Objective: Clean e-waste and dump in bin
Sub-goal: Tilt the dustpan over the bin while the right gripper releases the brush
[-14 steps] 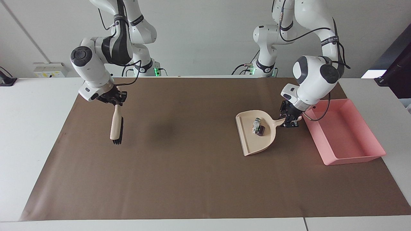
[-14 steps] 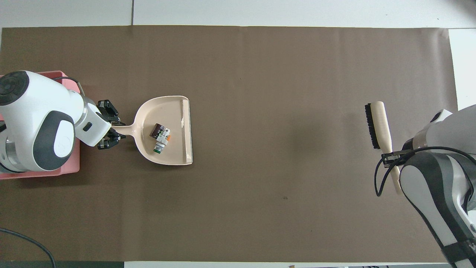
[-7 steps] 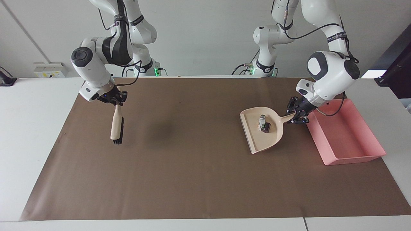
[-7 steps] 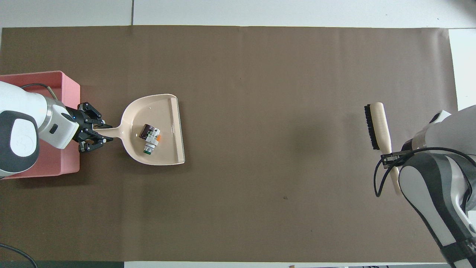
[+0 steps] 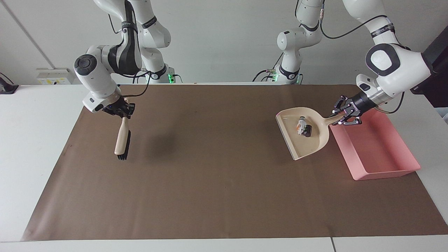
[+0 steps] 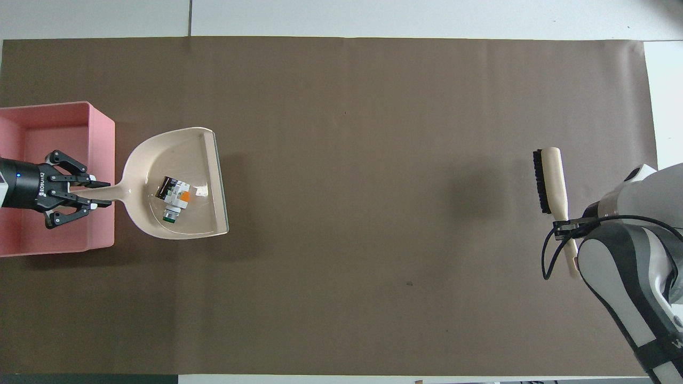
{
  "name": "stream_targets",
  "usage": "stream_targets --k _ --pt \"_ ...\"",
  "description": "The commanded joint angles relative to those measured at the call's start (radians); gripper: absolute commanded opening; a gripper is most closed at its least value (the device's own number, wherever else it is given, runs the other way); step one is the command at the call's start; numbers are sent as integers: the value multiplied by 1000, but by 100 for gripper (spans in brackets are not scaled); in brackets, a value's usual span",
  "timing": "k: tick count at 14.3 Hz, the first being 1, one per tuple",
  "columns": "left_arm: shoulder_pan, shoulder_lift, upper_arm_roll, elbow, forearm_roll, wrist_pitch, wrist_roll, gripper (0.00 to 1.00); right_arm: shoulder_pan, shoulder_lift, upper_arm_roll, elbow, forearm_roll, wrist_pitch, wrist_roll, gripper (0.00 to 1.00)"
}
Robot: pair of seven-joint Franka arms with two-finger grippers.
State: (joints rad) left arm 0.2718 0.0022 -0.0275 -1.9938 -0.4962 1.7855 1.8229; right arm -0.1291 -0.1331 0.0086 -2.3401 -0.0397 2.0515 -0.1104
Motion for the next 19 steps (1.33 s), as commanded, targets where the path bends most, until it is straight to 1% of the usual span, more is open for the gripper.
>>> stream_targets --k 1,2,3,4,5,6,8,9,10,11,12,14,15,17,19 --pt "101 56 1 117 -79 -136 93 0 -43 18 10 -10 -17 36 -49 0" --pt "148 77 1 144 -112 -184 96 0 -44 33 10 -10 -17 56 -48 0" --pt "167 109 1 185 -122 -231 105 0 -47 35 10 -24 -17 79 -49 0" --pt "194 151 12 243 -122 -277 121 0 -52 35 10 -33 -17 90 -48 0" --pt "201 188 26 303 -124 -322 125 0 -53 35 10 -38 -17 101 -48 0" --pt "204 223 62 350 -146 -357 127 0 -55 38 10 -42 -17 110 -43 1" --pt "204 275 154 415 -209 -426 142 0 -69 43 10 -65 -17 150 -40 9" --pt "204 313 196 461 -241 -467 166 0 -67 43 10 -65 -17 145 -40 19" --pt "195 347 248 510 -267 -489 177 0 -67 43 10 -65 -17 145 -40 49" --pt "198 369 282 535 -307 -512 177 0 -66 43 10 -64 -17 144 -43 76" --pt "202 392 308 568 -332 -537 180 0 -66 43 10 -56 -17 131 -46 99" --pt "204 442 349 644 -360 -575 184 0 -57 46 11 -9 -17 80 -46 100" --pt "205 453 375 659 -369 -583 190 0 -55 46 11 30 -17 52 -46 100" --pt "243 455 389 667 -386 -584 222 0 -61 50 11 108 -17 67 -48 100" --pt "276 463 425 693 -383 -584 312 0 -32 33 19 165 -5 47 15 100"
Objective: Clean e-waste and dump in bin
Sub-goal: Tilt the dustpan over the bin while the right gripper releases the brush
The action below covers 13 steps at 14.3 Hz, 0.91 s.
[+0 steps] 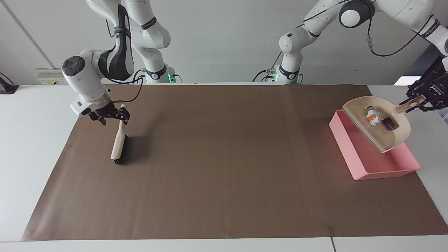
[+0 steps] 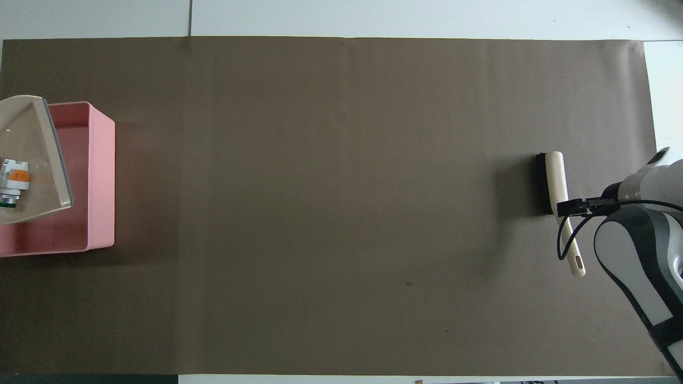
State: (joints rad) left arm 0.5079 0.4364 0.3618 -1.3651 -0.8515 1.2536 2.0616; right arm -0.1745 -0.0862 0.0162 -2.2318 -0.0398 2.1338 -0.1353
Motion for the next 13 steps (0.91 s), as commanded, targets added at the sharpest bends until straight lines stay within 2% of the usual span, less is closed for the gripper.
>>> stream_targets --k 1,3,5,11,13 --pt "44 54 48 93 -26 -52 95 0 45 -12 11 105 -8 -64 115 100" --pt "54 114 66 223 -21 -71 106 0 66 -9 13 225 -11 -176 216 100" --pt "54 153 78 296 -20 -75 111 0 86 -9 11 314 -2 -263 255 100" --pt "-9 154 85 317 100 9 164 0 87 2 10 565 15 -555 319 100" --pt "-67 150 85 342 220 46 219 0 86 29 10 635 15 -636 319 100"
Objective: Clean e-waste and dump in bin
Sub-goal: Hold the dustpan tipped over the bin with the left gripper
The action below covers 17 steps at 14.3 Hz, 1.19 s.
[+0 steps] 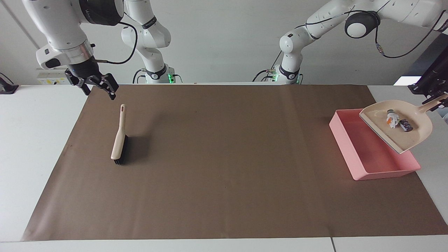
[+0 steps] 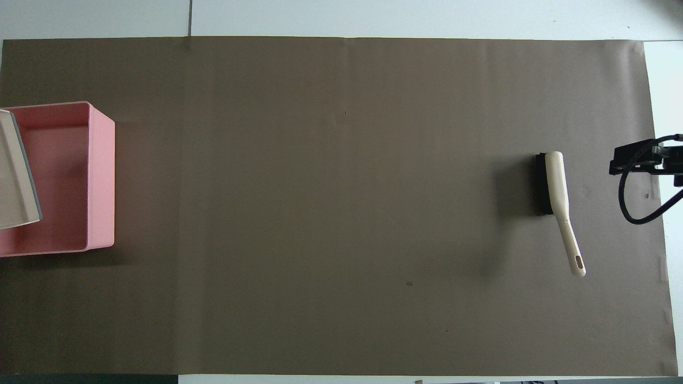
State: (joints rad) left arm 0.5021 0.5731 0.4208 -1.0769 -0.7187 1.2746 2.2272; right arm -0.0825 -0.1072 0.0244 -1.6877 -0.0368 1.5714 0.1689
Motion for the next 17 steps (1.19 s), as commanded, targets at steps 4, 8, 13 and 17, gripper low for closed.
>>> stream_targets --k 4,8,13,17 --pt "-146 -5 26 52 226 91 58 0 91 47 -68 83 11 -65 14 100" --pt "-207 -44 27 52 355 120 34 0 106 49 -103 83 11 -68 8 100" --pt "-324 -108 26 52 576 167 -7 0 24 50 -5 89 14 -80 11 100" --pt "-439 -150 26 51 777 183 -21 0 66 78 -27 171 17 -149 14 100"
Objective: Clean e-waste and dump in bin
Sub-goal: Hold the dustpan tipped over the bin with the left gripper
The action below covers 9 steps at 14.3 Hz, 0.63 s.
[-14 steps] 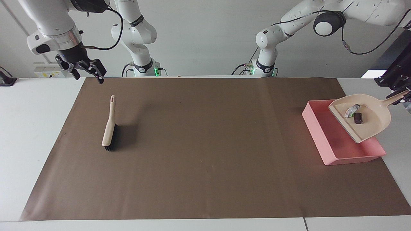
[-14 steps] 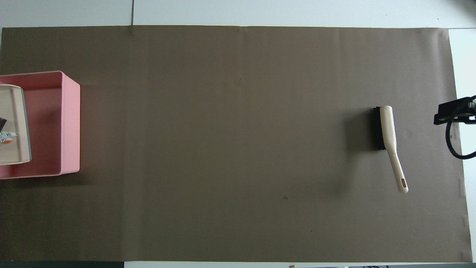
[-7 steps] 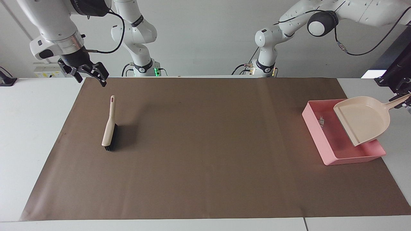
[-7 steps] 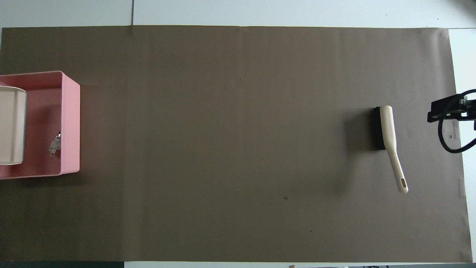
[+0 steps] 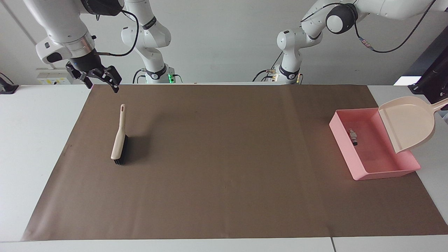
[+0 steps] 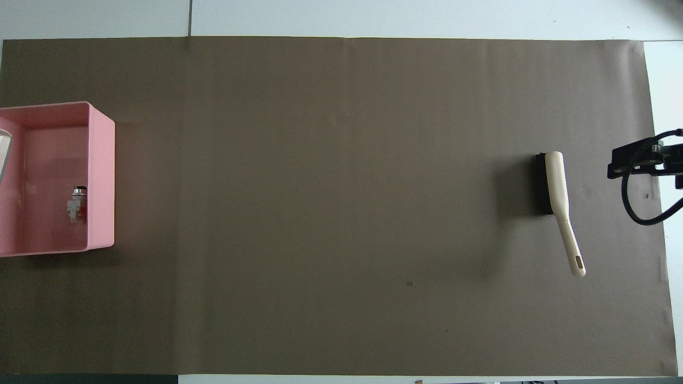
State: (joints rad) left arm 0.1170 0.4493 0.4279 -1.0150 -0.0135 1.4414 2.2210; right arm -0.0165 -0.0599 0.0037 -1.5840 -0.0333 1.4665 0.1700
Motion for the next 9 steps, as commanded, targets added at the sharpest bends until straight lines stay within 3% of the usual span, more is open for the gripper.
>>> stream_targets --k 1,9 --pt "-66 -34 17 -13 98 16 -23 0 1 20 -7 61 13 -52 13 100" --pt "-131 -70 14 -17 146 2 -87 0 46 2 -57 32 13 -52 6 100"
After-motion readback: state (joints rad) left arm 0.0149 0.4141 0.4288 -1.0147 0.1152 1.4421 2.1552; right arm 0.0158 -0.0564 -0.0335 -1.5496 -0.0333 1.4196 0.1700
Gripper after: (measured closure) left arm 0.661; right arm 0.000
